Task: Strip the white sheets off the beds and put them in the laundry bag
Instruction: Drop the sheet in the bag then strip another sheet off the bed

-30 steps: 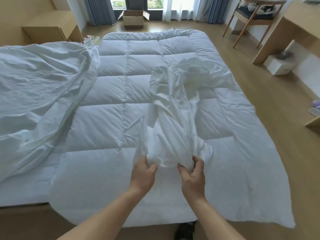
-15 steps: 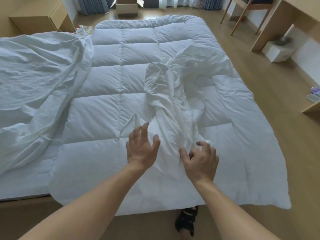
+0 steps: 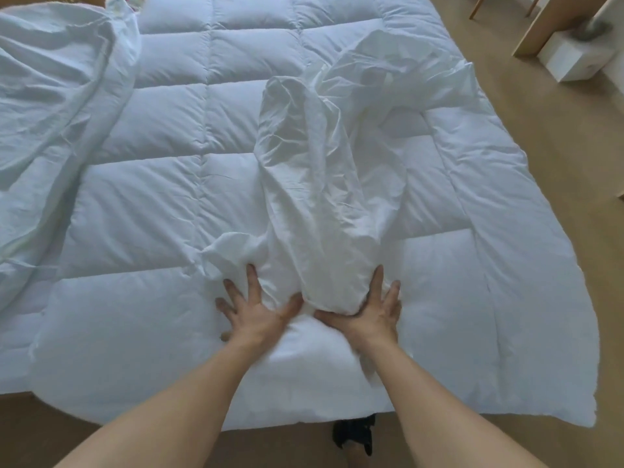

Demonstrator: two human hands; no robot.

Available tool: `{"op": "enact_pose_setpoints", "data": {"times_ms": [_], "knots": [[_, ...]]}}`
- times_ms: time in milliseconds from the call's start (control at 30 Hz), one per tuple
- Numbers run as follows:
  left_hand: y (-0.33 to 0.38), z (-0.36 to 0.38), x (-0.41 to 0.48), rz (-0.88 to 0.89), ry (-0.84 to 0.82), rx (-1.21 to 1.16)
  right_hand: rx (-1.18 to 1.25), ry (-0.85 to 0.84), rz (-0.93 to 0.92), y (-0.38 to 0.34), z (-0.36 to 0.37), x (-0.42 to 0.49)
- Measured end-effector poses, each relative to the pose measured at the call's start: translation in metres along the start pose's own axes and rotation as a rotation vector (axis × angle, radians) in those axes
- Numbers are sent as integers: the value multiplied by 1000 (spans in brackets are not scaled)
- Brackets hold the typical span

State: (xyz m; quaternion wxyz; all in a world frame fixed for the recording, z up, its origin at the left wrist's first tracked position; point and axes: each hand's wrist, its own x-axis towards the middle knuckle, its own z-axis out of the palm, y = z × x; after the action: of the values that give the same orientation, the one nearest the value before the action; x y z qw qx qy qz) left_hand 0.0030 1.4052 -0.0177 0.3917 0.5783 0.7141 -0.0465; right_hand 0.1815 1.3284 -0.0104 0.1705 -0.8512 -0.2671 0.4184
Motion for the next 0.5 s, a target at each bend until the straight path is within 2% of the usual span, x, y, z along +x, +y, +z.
{"op": "enact_pose_setpoints", "data": {"times_ms": [67, 200, 300, 400, 500], "knots": [[9, -1, 14, -13, -49, -172, 69, -10, -15, -1, -3, 15], [35, -9, 12, 114, -58, -635, 449, -30, -162, -11, -18, 30], [84, -35, 11, 253, 30, -764, 516, 27, -306, -50, -54, 39], [145, -74, 17, 417, 172, -836, 504, 163, -477, -106, -101, 57], [183, -90, 25, 497, 256, -843, 470, 287, -578, -132, -125, 74]]}}
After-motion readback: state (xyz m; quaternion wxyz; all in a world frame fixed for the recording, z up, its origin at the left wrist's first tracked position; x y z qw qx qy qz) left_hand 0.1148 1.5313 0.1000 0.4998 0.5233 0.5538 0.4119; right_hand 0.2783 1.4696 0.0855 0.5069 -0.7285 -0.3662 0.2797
